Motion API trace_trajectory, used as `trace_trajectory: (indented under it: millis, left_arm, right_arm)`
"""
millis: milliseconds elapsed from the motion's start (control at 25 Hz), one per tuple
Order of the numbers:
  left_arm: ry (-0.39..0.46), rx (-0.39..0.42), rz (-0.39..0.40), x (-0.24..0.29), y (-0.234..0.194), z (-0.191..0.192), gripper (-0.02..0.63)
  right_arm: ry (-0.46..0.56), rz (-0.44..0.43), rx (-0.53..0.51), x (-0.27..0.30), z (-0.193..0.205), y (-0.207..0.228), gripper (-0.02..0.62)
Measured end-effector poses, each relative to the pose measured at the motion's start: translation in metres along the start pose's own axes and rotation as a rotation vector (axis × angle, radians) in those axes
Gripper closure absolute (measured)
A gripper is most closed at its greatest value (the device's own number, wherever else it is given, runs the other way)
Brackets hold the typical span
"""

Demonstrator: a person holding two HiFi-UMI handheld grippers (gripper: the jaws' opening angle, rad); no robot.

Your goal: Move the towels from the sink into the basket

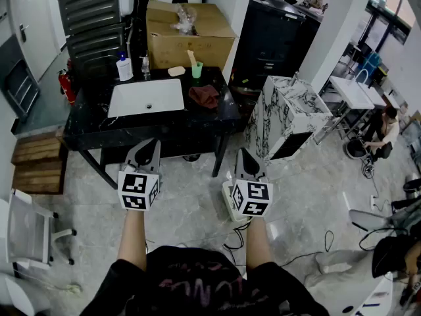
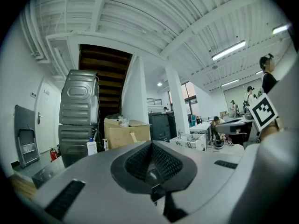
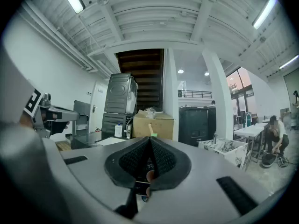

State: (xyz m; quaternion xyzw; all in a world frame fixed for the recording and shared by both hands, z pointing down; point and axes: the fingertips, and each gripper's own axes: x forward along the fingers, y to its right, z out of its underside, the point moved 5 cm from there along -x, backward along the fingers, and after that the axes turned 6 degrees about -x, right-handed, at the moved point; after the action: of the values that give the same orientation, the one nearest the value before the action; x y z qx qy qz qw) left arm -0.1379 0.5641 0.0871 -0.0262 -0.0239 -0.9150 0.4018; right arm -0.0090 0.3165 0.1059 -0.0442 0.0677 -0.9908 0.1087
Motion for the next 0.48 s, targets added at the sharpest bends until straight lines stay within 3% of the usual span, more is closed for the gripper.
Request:
trace_trajectory:
  millis: [480]
  left_arm:
    - [-0.008, -0.015, 0.007, 0.0069, -0.0045, 0.0041, 0.589]
  right_arm:
    - [-0.004, -0.005, -0.012, 0.0092, -0.0018, -0.0051, 0.58]
